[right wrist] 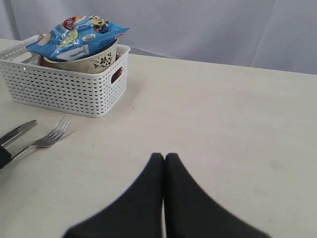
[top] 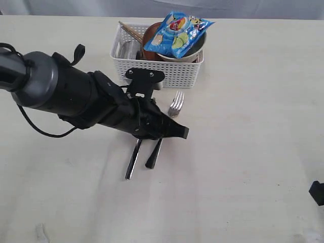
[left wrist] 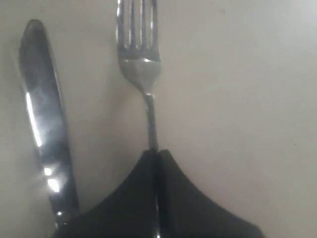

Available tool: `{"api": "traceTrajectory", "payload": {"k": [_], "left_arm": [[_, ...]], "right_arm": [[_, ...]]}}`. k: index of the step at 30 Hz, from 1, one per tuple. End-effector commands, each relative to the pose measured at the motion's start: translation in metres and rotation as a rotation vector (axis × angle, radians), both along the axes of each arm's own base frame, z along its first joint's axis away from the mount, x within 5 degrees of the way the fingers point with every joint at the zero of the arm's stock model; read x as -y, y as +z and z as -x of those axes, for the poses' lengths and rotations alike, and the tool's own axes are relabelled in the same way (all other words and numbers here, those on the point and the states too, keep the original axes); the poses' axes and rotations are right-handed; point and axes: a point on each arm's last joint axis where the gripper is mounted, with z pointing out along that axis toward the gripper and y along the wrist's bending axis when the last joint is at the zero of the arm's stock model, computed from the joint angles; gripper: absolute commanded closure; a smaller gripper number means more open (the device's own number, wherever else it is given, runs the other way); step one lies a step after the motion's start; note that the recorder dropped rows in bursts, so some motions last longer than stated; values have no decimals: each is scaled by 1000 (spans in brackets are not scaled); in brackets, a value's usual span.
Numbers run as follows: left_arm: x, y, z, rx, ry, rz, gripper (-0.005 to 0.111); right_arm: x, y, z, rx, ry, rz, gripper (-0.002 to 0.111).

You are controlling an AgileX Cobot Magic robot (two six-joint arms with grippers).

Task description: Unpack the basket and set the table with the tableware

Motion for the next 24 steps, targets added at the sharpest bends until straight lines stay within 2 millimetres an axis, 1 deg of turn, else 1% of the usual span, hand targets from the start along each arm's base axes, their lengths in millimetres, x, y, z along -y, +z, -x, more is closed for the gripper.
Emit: {"api": "traceTrajectory", "payload": {"k": [1, 5, 8, 9, 11, 13, 14, 15, 17, 20, 23, 24], "left_arm": [[11, 0, 12, -20, 59, 21, 107], [17, 1, 18, 5, 118, 28, 107], [18, 1, 19, 8, 98, 23, 106], [18, 1, 20, 3, 80, 22, 104], [19, 0, 22, -6, 61, 22, 91], [19, 1, 21, -5, 61, 24, 72], [19, 1, 21, -8, 66, 26, 67], [19, 1, 20, 0, 74, 26, 66], [19, 2, 19, 17, 72, 18, 69], [20, 5, 15, 100, 1, -20, 70], [23, 15, 8, 188, -26, -36, 70], [23, 26, 2, 278, -45, -60, 70]], "right_arm": [[0, 0, 0, 8, 1, 6, 109], [0, 0, 0, 8, 1, 6, 109], [0, 0, 0, 8, 1, 6, 109], [0, 0, 0, 8, 1, 6, 109], [0, 0, 0, 8, 1, 6, 109], [0, 0, 0, 8, 1, 6, 109], [0, 0, 0, 8, 1, 6, 109], [0, 0, 0, 8, 1, 6, 109], [0, 0, 0, 8, 1, 6, 109], [0, 0, 0, 8, 1, 6, 109], [0, 0, 0, 8, 1, 6, 109], [0, 0, 0, 8, 1, 6, 109]]}}
